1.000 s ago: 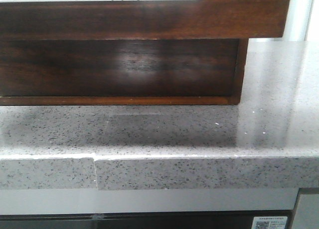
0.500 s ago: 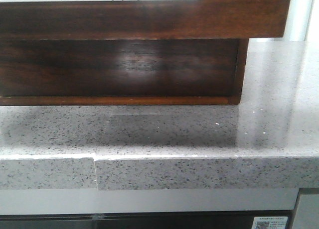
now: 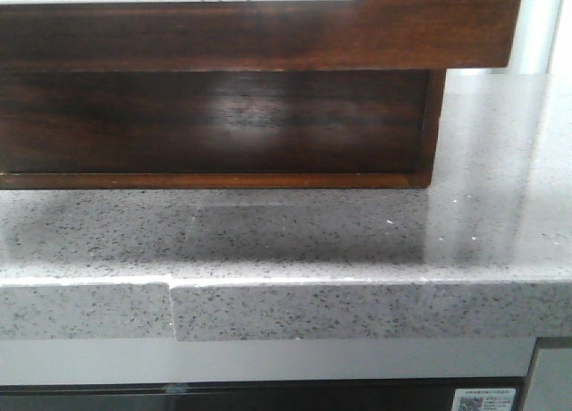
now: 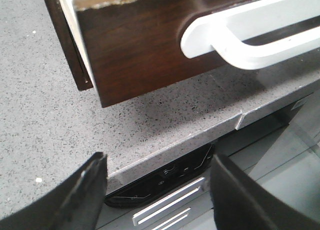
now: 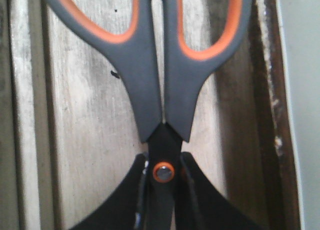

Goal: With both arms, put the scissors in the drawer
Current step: 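Lower the scissors into the open drawer and open the right gripper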

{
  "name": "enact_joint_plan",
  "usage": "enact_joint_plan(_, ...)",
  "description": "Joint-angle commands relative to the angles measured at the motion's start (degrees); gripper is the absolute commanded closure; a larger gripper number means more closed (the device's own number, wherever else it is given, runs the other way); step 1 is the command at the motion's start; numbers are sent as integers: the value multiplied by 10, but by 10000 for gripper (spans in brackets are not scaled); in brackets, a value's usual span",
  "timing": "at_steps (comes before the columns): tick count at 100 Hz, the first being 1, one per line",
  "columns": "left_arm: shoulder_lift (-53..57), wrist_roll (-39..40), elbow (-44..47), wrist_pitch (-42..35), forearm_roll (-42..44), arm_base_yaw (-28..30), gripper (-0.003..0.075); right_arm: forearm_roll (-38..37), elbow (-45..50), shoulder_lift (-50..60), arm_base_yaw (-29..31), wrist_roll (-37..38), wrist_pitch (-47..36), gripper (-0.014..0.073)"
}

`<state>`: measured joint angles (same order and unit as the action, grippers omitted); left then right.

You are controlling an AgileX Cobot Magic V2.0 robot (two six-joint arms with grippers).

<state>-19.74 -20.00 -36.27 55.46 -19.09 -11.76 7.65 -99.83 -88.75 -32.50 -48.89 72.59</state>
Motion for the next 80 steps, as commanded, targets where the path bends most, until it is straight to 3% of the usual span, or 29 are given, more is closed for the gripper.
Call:
enact_joint_plan(1, -6, 6, -18, -48, -14, -6, 301, -16, -15, 15, 2, -7, -5, 570)
enact_joint_plan(31, -6, 6, -32, -115, -41, -6, 301, -16, -15, 15, 2, -6, -4, 393)
enact_joint_plan(49, -6, 6, -32, -151, -46, -6, 301, -16, -24, 16, 2, 10, -1, 391)
enact_joint_plan(80, -6, 6, -32, -151, -45, -6, 302, -16, -36, 103, 5, 171, 16, 393)
